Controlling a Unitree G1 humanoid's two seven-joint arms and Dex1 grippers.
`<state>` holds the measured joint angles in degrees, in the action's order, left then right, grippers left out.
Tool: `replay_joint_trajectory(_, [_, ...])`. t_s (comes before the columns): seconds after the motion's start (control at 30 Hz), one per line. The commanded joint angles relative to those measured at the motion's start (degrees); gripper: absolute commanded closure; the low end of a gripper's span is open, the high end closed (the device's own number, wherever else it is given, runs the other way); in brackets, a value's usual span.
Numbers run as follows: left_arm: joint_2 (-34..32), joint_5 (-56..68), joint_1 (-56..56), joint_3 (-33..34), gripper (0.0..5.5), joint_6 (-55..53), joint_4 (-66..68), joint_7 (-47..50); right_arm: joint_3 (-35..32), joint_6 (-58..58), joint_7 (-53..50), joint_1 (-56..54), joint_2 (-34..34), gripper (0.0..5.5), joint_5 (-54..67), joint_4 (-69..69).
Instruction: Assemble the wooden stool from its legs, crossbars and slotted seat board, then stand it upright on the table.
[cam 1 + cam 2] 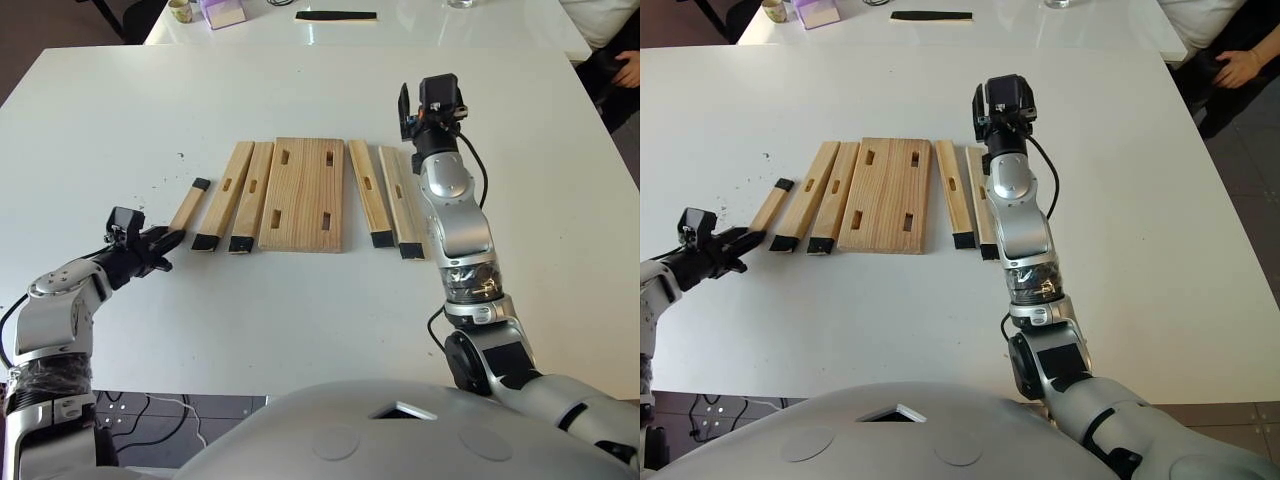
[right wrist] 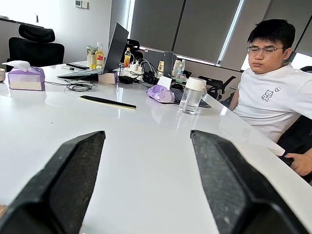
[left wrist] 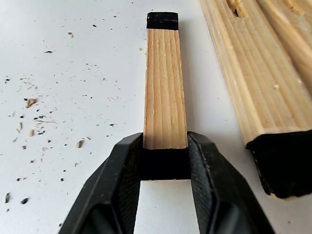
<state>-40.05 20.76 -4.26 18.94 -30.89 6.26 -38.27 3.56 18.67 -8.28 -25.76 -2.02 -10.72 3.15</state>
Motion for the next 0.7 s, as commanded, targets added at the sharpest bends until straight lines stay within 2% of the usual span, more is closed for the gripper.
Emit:
replay_joint_trajectory(0.03, [4.6, 8.2, 11.8, 5.8, 4.2, -2.6, -10.2, 7.1, -1.8, -2.2, 3.3, -5.2, 4.8, 2.24, 0.6, 1.9])
replay_joint_trajectory(0.1, [9.9, 16.4, 18.0, 8.4, 4.2, -3.1, -16.6, 11.4, -2.3, 1.6, 10.8, -9.9, 7.6, 2.24, 4.2, 5.1])
replay_joint_trajectory(0.2, [17.5, 32.3, 23.3, 8.1, 4.2, -2.7, -27.6, 12.7, -4.2, 16.7, 34.4, -17.4, 10.1, 2.24, 23.9, 2.5])
replay_joint_trajectory(0.3, [20.1, 40.6, 24.1, 5.9, 4.2, -2.2, -31.9, 8.7, -8.0, 30.2, 53.8, -24.7, 16.4, 2.24, 42.8, -1.7])
replay_joint_trajectory(0.47, [19.1, 42.8, 20.2, 1.1, 4.2, -3.5, -32.7, 0.4, -12.5, 34.9, 66.8, -35.1, 22.9, 2.24, 52.4, 6.3])
replay_joint_trajectory(0.7, [14.2, 40.6, 15.3, -4.6, 4.2, -3.9, -32.4, -11.1, -9.9, 41.2, 77.9, -38.1, 27.4, 2.24, 58.0, 10.0])
